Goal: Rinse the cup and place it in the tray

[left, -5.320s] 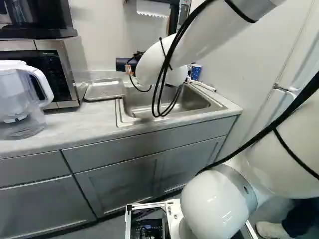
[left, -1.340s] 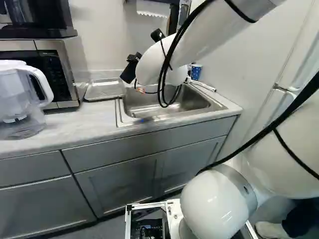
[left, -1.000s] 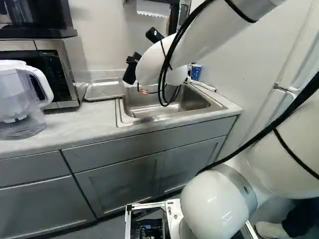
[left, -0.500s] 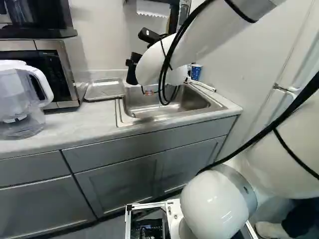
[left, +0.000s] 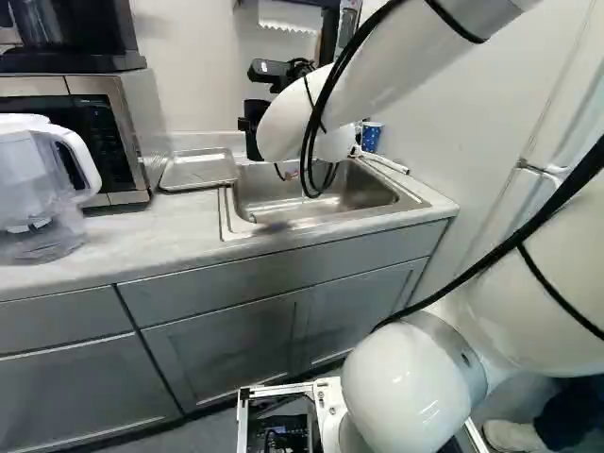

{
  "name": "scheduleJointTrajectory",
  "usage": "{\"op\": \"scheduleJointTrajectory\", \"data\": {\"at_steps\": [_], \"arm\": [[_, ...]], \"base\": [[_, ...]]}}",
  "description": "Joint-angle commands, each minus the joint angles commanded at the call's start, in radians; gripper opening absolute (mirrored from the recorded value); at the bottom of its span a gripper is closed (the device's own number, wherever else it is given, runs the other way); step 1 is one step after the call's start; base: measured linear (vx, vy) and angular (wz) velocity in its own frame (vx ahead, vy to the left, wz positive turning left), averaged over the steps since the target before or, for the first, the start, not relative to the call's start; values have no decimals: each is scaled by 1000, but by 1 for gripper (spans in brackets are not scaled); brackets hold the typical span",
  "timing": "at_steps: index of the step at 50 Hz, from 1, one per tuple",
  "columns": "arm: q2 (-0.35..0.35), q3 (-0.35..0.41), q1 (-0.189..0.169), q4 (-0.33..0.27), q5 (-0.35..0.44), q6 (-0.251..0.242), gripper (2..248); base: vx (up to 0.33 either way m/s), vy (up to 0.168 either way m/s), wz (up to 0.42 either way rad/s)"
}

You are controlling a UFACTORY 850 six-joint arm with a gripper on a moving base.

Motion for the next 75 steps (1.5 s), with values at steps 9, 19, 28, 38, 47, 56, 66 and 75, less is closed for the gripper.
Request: {"op": "scheduleJointTrajectory", "data": {"at_steps": [9, 19, 28, 38, 47, 56, 66, 75], "arm": [[-9, -8, 9, 0, 0, 0, 126], [-44, -39, 34, 0, 0, 0, 126], [-82, -74, 56, 0, 0, 0, 126], [-126, -115, 79, 0, 4, 0, 126], [-167, -154, 99, 0, 9, 0, 126], [-210, -196, 118, 0, 15, 0, 126], [-263, -248, 135, 0, 18, 0, 126], [-313, -289, 146, 0, 24, 0, 126]], "base": [[0, 0, 0], [0, 0, 0], [0, 0, 0], [0, 0, 0], [0, 0, 0], [0, 0, 0], [0, 0, 0], [0, 0, 0]]}}
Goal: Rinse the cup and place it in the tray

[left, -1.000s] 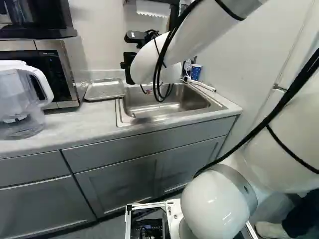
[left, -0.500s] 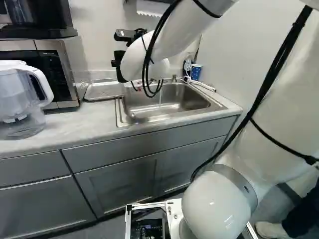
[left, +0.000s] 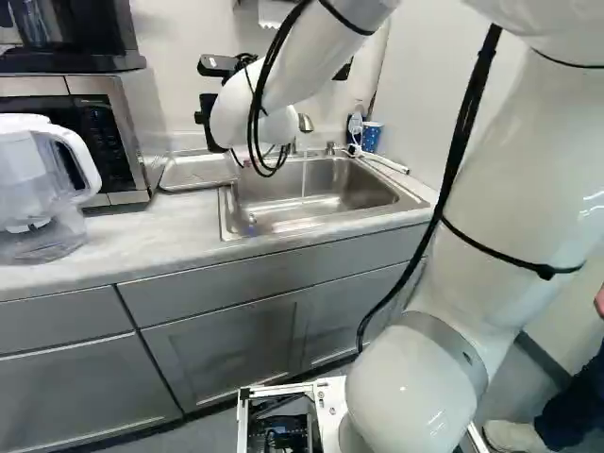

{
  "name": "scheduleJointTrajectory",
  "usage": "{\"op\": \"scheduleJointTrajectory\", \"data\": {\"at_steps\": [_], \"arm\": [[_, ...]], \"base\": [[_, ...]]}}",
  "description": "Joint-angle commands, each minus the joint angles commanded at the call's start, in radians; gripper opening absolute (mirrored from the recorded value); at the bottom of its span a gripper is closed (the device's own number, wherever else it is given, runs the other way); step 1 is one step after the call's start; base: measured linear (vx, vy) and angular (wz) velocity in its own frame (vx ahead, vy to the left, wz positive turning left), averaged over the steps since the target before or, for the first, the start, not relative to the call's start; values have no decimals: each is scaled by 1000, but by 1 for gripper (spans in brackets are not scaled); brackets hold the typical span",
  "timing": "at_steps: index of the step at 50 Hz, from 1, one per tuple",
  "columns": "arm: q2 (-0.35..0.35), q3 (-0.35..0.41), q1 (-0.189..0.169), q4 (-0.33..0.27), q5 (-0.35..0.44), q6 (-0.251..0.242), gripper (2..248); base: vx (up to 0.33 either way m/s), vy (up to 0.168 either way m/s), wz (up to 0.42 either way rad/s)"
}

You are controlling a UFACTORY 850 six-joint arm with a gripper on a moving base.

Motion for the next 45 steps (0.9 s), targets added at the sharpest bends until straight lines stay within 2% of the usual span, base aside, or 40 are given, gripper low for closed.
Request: {"op": "scheduleJointTrajectory", "data": {"at_steps": [26, 45], "arm": [[-46, 6, 6, 8, 56, 0, 126], [-134, -48, 18, 21, 107, 0, 126]], "base": [[0, 0, 0], [0, 0, 0]]}}
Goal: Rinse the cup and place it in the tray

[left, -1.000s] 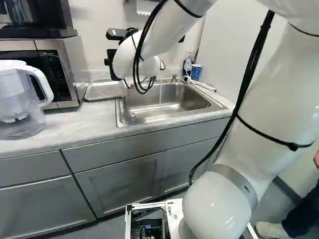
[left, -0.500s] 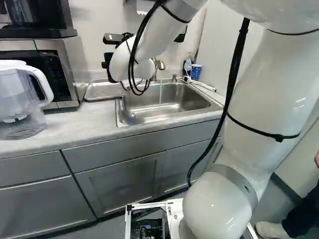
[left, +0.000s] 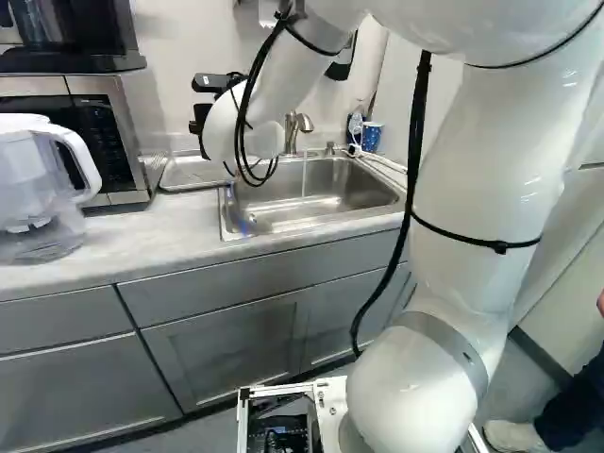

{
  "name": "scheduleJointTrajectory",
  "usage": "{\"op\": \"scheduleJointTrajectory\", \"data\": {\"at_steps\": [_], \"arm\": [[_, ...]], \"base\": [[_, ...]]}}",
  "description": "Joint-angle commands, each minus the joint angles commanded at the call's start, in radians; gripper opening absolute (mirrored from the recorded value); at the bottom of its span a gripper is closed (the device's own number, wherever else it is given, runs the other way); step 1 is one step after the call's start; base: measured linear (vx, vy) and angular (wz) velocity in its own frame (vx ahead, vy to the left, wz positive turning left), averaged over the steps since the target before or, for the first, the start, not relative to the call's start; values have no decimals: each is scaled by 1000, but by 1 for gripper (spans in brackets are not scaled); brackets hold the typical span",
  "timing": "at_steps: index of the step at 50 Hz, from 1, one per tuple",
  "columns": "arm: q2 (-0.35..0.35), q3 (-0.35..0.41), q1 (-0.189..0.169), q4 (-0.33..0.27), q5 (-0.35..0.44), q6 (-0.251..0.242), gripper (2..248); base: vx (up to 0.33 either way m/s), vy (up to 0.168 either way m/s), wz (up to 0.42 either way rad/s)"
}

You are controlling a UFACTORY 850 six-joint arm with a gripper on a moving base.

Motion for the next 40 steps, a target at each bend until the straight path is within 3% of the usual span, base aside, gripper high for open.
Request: {"op": "scheduleJointTrajectory", "data": {"at_steps": [40], "arm": [[-153, -89, 18, 5, 2, 0, 126]], "base": [[0, 0, 0]]}}
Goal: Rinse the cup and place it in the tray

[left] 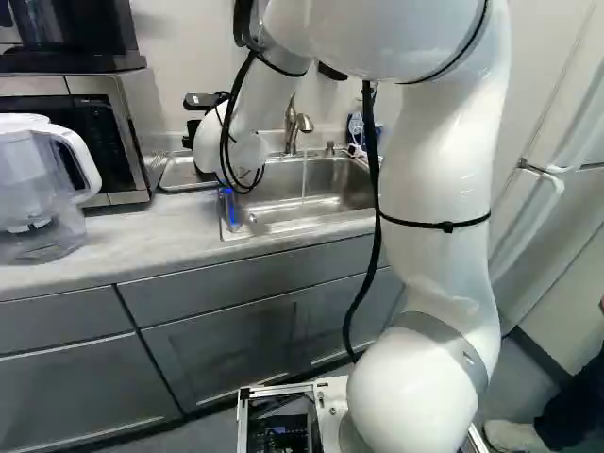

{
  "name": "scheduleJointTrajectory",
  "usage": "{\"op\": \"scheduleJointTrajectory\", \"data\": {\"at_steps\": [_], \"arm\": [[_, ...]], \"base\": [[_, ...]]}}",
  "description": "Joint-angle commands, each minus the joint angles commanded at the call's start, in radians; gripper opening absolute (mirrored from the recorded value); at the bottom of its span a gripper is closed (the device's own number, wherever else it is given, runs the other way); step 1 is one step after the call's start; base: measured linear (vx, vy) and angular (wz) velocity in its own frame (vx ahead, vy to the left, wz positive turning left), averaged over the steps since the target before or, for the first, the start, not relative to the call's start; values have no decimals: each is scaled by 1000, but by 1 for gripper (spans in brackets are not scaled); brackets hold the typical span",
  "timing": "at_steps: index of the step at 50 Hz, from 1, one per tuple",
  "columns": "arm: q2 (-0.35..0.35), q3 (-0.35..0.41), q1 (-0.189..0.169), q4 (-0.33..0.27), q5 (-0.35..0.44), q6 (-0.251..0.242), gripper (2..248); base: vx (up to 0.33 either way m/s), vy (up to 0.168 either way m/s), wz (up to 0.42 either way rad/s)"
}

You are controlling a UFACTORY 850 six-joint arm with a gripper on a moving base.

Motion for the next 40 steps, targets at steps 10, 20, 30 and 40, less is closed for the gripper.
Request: {"op": "scheduleJointTrajectory", "data": {"at_steps": [10, 20, 30, 40], "arm": [[0, 0, 0, 0, -1, 0, 126], [0, 0, 0, 0, -1, 0, 126], [0, 0, 0, 0, -1, 0, 164], [2, 0, 0, 0, -1, 0, 234]], "base": [[0, 0, 0], [0, 0, 0], [0, 0, 0], [0, 0, 0]]}}
